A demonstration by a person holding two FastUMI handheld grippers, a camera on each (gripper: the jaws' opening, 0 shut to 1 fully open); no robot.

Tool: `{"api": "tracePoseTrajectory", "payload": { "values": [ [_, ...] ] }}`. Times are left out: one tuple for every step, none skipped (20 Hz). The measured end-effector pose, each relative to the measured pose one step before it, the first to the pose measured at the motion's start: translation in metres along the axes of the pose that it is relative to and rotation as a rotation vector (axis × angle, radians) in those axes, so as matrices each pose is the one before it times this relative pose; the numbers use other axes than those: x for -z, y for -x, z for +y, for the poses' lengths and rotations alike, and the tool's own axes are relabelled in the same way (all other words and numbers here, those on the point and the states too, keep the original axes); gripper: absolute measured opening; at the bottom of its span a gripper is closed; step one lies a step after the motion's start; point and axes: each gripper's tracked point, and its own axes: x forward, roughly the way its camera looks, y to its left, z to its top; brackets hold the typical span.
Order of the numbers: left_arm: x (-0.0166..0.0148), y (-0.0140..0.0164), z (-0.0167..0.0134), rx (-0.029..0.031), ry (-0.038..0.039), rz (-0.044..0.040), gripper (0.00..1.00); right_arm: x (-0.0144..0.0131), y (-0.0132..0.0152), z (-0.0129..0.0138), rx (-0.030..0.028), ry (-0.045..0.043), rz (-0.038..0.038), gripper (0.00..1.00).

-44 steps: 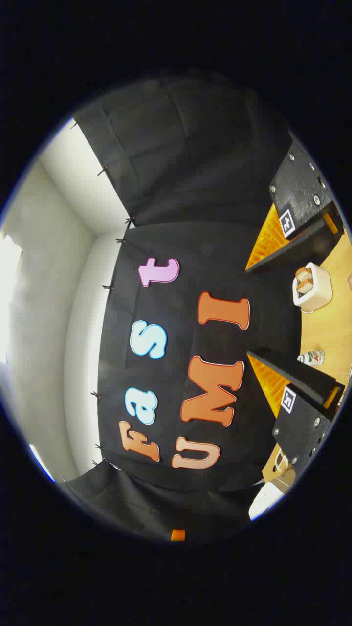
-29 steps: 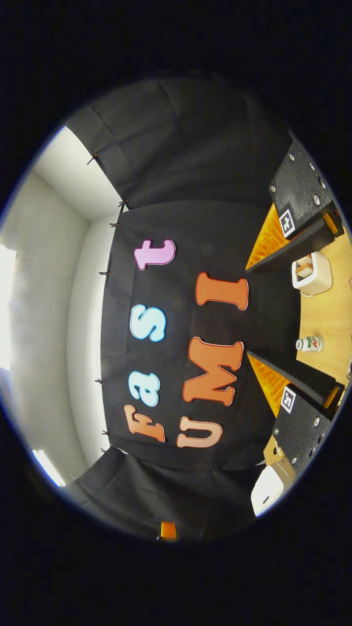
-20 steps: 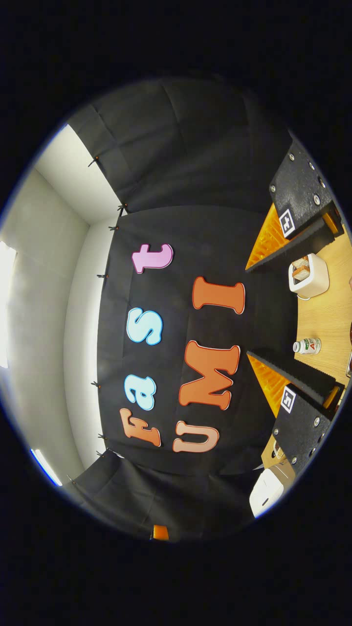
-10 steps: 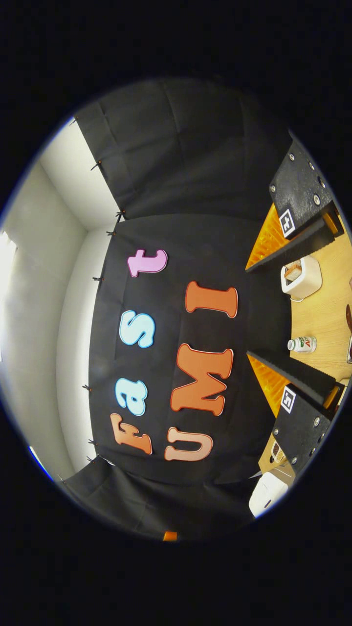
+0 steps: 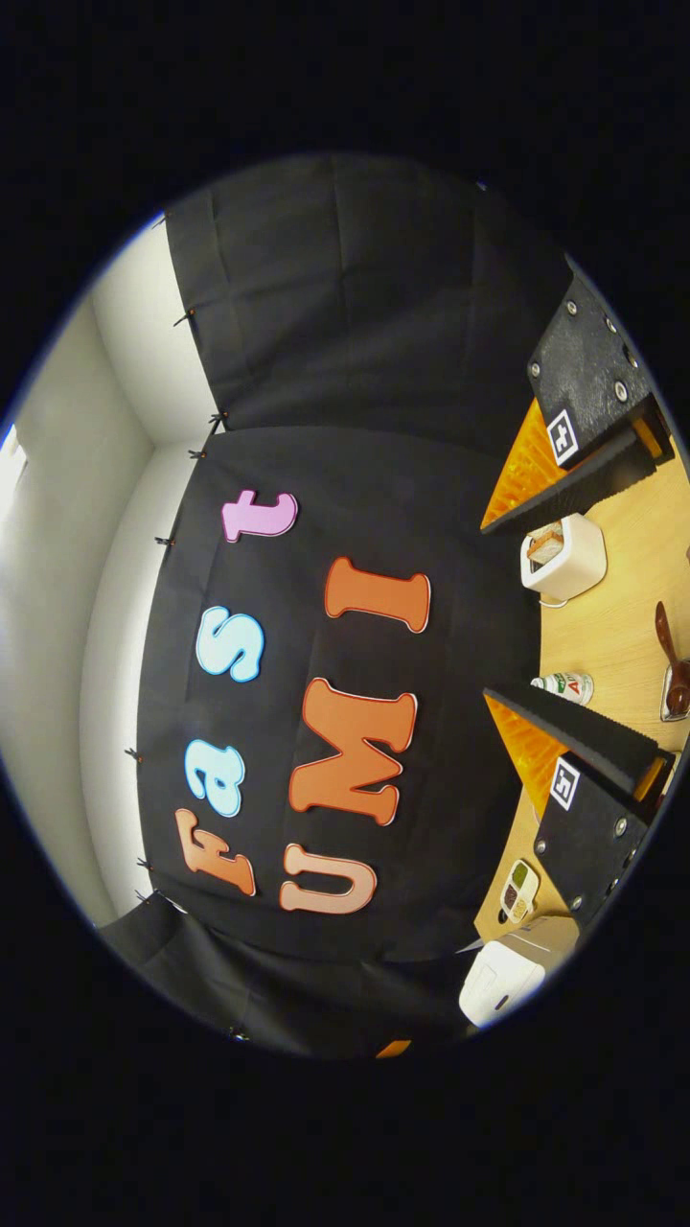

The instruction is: Close the left gripper, press the button to open the rice cooker; take a wooden spoon from the chopstick holder with the right hand, scoop a spoonful of rice and pour it into the rice cooker, then put the wooden spoon back into the chopstick holder.

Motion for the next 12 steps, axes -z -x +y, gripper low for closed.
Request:
{"api": "tracePoseTrajectory", "payload": {
  "values": [
    [0.01125,-0.00937,0.00131,0.00819,0.02346,0.04755,0.04,0.00234,0.00014,0.00064,0.00121,0.00549,0.00702,0.95],
    [0.01150,-0.00746,0.00290,-0.00309,0.01509,0.04707,0.06,0.00483,0.00039,0.00137,-0.00116,0.00185,0.01117,0.95],
    [0.00913,-0.01243,0.00296,0.00665,0.01183,0.03937,0.05,0.00260,0.00116,0.00115,-0.00217,-0.00068,0.01029,0.95],
    [0.01542,-0.00913,0.00591,-0.00277,0.00620,0.05674,0.05,0.00377,-0.00078,0.00069,-0.00003,-0.00186,0.00940,0.95],
    [0.00954,-0.01044,0.00233,0.01255,0.00833,0.03524,0.05,0.00327,0.00089,0.00149,-0.00009,-0.00154,0.01143,0.95],
    [0.01188,-0.00684,0.00118,0.00423,0.00400,0.04752,0.06,0.00356,0.00045,0.00133,-0.00162,-0.00203,0.00930,0.95],
    [0.00857,-0.01024,0.00424,-0.00727,-0.00086,0.02929,0.06,0.00308,-0.00001,0.00099,-0.00109,0.00048,0.01093,0.95],
    [0.00761,-0.01271,0.00138,-0.00575,0.00304,0.02793,0.06,0.00481,-0.00038,0.00079,-0.00096,0.00284,0.00995,0.95],
    [0.00523,-0.00772,-0.00071,0.00332,0.00919,0.02376,0.06,0.00220,-0.00149,0.00011,0.00174,0.00562,0.00931,0.95],
    [0.00257,-0.00519,-0.00008,0.00528,0.01213,0.01626,0.05,0.00538,0.00010,0.00011,-0.00058,0.00687,0.01368,0.95],
    [0.00240,-0.00567,0.00212,-0.00150,0.00758,0.01581,0.06,0.00373,0.00161,-0.00032,0.00344,0.00596,0.00784,0.95],
    [0.00339,-0.00316,0.00611,-0.00569,0.00843,0.01362,0.06,0.00404,0.00031,-0.00127,0.00145,0.00364,0.00560,0.95]
  ]
}}
